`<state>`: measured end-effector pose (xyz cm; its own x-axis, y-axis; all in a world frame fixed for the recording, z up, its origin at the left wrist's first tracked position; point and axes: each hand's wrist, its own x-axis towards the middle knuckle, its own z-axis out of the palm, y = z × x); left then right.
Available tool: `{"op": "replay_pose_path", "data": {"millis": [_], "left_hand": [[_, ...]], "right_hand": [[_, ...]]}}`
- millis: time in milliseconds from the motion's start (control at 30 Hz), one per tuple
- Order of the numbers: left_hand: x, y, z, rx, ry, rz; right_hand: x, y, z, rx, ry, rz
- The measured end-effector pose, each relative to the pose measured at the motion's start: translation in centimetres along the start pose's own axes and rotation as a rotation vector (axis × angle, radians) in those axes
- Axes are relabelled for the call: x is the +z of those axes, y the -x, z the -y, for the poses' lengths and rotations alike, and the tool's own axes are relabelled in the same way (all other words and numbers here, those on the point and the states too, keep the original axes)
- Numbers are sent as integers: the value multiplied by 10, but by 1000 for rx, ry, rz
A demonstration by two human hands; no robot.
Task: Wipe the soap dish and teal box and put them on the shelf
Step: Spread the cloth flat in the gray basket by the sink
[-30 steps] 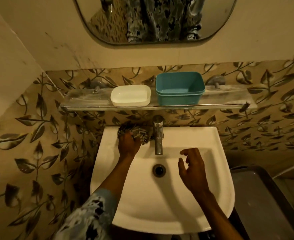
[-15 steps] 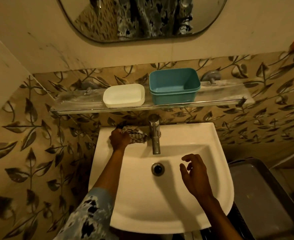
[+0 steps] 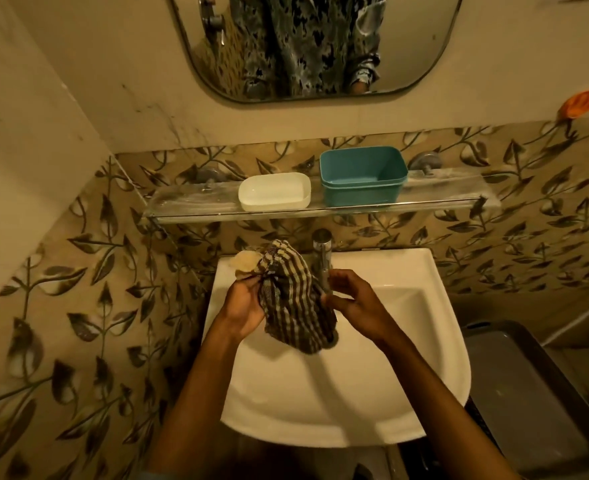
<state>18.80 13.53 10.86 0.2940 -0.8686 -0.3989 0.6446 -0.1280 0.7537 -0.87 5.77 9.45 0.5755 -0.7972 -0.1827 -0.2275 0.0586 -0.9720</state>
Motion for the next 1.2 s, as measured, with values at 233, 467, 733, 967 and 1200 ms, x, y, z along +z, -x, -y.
{"op": "replay_pose_path", "data": {"millis": [233, 467, 733, 967, 1200], "left_hand": [[50, 30, 23, -339, -146, 73], [55, 61, 92, -612, -232, 245], [108, 90, 156, -584, 52, 428], [143, 117, 225, -786, -96, 279], [188, 82, 285, -823, -172, 200]], "right_hand": [[-11, 57, -22, 171, -453, 330], [-49, 132, -50, 268, -709, -186], [-103, 220, -65, 41, -1115, -349], [-157, 258, -82, 250, -955, -530], [-239, 263, -136, 583, -765, -477]]}}
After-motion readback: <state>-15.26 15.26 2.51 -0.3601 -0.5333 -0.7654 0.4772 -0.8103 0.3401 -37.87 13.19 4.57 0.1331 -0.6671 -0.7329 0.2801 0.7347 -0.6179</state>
